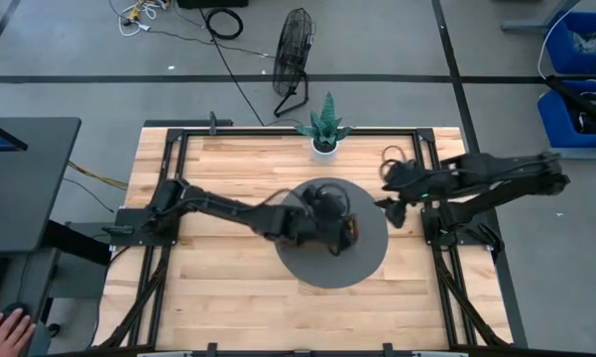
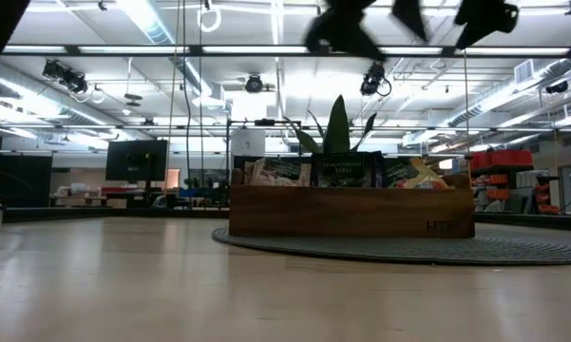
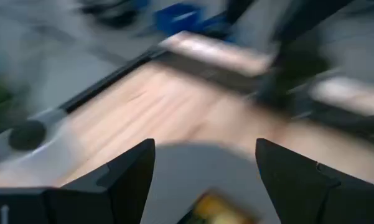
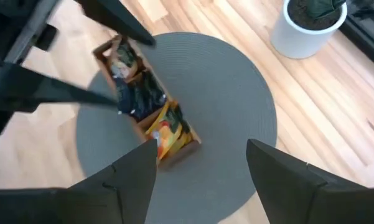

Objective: Pick & Place Tea
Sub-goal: Return to Home Position

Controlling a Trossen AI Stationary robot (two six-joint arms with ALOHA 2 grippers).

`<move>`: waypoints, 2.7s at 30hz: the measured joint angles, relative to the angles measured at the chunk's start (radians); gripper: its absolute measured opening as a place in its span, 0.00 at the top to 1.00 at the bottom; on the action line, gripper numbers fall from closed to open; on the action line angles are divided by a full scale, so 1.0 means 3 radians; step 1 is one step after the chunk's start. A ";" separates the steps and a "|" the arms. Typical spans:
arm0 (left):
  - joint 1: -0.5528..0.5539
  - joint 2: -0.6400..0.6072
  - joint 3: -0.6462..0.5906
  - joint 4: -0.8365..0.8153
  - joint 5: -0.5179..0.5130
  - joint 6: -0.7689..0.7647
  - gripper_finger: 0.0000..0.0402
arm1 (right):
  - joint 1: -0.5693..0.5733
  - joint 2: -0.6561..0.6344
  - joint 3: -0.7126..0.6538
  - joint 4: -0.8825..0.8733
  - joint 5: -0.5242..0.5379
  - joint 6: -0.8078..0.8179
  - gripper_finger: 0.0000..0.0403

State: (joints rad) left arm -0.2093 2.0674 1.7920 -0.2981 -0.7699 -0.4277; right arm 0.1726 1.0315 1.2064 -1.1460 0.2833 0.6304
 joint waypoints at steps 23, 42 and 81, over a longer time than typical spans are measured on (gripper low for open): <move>0.0339 -0.0293 -0.0004 0.1585 0.2033 0.0709 0.31 | 0.0084 -0.1173 0.0000 0.0023 0.0225 0.0342 0.37; 0.0480 -0.2276 0.0000 -0.0026 0.1422 0.1517 0.30 | 0.0080 -0.0602 0.0001 0.0595 0.0295 0.0030 0.37; 0.0804 -0.5266 -0.5936 0.5154 0.2121 0.0417 0.30 | -0.0049 -0.0359 0.0000 0.0806 0.0134 0.0129 0.37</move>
State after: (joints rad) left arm 0.0319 0.4877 0.0113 1.2480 -0.1337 -0.3027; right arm 0.1577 0.9237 1.2064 -0.9042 0.3235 0.6691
